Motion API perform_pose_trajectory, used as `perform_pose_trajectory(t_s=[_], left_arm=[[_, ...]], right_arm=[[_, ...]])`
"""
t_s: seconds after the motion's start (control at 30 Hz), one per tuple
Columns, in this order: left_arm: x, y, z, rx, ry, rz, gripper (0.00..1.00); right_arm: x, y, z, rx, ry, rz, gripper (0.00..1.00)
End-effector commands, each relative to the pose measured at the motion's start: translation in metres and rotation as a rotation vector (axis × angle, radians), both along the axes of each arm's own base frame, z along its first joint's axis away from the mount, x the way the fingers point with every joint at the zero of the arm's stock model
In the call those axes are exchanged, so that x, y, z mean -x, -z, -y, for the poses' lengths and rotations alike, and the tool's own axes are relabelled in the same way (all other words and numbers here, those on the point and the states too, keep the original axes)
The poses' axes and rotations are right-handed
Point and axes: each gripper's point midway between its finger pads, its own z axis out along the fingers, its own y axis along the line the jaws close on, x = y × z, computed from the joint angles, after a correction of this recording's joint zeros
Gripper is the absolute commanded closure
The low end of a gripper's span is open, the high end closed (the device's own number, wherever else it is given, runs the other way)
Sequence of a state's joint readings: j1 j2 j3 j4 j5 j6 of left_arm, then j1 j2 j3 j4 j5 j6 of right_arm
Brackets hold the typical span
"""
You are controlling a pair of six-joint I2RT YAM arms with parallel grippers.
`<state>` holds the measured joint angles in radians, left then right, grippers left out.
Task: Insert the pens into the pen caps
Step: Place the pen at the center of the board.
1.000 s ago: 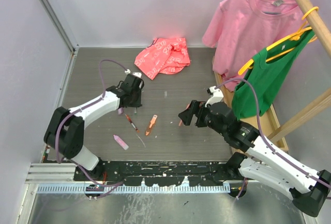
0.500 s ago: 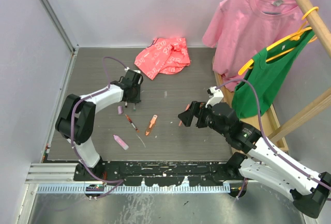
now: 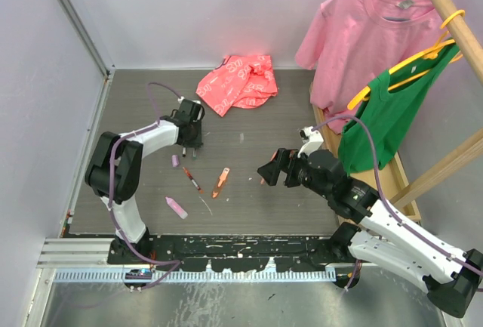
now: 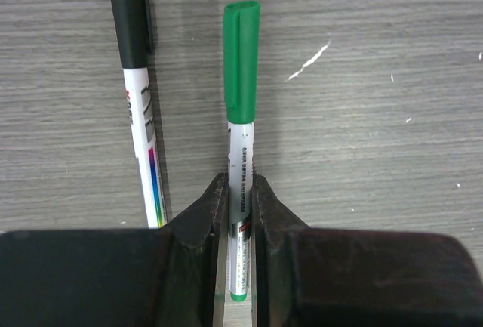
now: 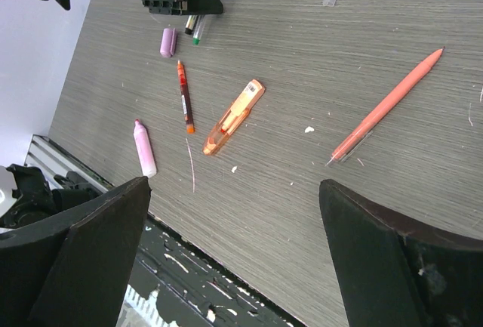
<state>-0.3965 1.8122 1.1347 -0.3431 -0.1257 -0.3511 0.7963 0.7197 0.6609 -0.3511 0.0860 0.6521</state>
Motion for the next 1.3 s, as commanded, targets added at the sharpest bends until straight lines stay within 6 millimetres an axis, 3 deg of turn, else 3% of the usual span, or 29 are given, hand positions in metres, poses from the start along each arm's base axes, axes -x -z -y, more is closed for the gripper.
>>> perform_pose_trajectory(t_s=[0.0, 0.17, 0.5, 0.8, 1.03, 1.27], left_arm=[[-0.024, -0.01, 0.007, 0.044, 0.007, 0.057, 0.96], [-0.023, -0.003, 0.005, 0.031, 0.01, 0.038, 0.93], [-0.021, 0.004, 0.001, 0.007, 0.001, 0.018, 0.75], [-0.021, -0.002, 0.002, 0.02, 0.003, 0.03, 0.72], [-0.024, -0.028, 0.005, 0.056, 0.001, 0.089, 0.68], [-0.03, -0.087, 0.011, 0.119, 0.0, 0.2, 0.64]], right_arm=[[-0.005, -0.017, -0.007, -0.049, -0.015, 0.053, 0.01], [-0.005, -0.016, -0.009, -0.046, -0.02, 0.045, 0.01], [-0.005, -0.013, -0.007, -0.047, -0.007, 0.038, 0.01], [-0.008, -0.007, -0.003, -0.039, 0.026, 0.023, 0.01], [-0.014, 0.014, 0.01, 0.052, 0.109, -0.039, 0.01], [-0.021, 0.022, 0.017, 0.085, 0.155, -0.033, 0.01]])
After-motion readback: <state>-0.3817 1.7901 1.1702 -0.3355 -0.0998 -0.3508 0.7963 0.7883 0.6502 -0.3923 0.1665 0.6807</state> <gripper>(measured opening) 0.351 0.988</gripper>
